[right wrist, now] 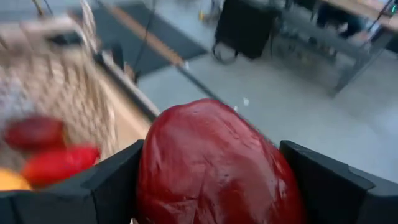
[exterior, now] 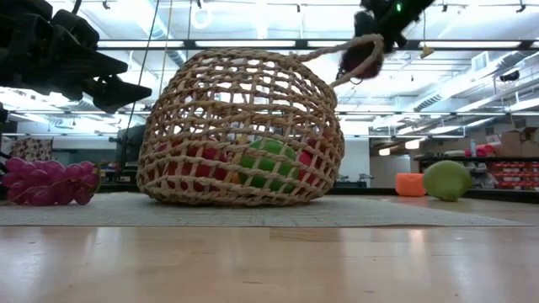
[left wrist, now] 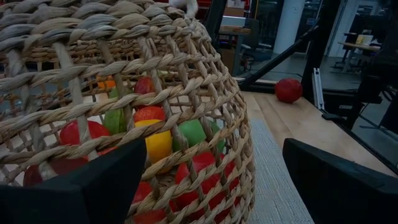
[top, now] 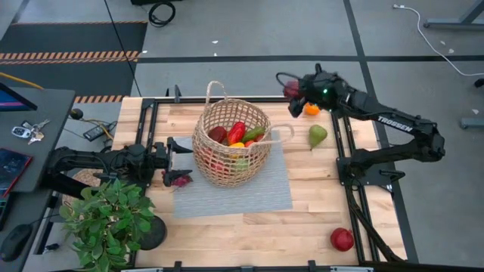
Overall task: Build produce basket
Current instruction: Put the red apple into the brown basket
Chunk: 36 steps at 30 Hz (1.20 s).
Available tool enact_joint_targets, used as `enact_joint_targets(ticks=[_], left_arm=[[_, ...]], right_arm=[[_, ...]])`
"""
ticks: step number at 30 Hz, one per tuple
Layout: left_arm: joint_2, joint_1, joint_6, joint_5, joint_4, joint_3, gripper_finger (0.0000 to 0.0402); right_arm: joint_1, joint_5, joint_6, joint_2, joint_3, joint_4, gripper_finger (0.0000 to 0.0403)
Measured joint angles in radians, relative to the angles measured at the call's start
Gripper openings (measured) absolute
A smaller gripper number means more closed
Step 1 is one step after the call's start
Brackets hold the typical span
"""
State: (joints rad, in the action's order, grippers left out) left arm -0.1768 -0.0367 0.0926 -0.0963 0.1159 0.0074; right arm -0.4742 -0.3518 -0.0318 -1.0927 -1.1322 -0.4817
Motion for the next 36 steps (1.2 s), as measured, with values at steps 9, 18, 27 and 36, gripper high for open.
enact_joint_targets(ticks=[9,18,27,36], left_arm=[[0.000,0.000,0.000,0.000,0.000,0.000,0.0386],[0.000,0.000,0.000,0.000,0.000,0.000,0.0386],[0.000,0.000,0.000,0.000,0.000,0.000,0.0386],[0.000,0.000,0.000,0.000,0.000,0.000,0.0386]], right_arm=[[0.058,0.364,0.215,-0.009,-0.059,0.296,0.0358],[0.166,0.385,0.493,-0.096,-0.059,0.566,0.0361],[0.232,0.299,0.458,-0.169,-0.070,0.703,0.0362],[0.240,0.297,0.446,-0.198,-0.111,0.697,0.0362]])
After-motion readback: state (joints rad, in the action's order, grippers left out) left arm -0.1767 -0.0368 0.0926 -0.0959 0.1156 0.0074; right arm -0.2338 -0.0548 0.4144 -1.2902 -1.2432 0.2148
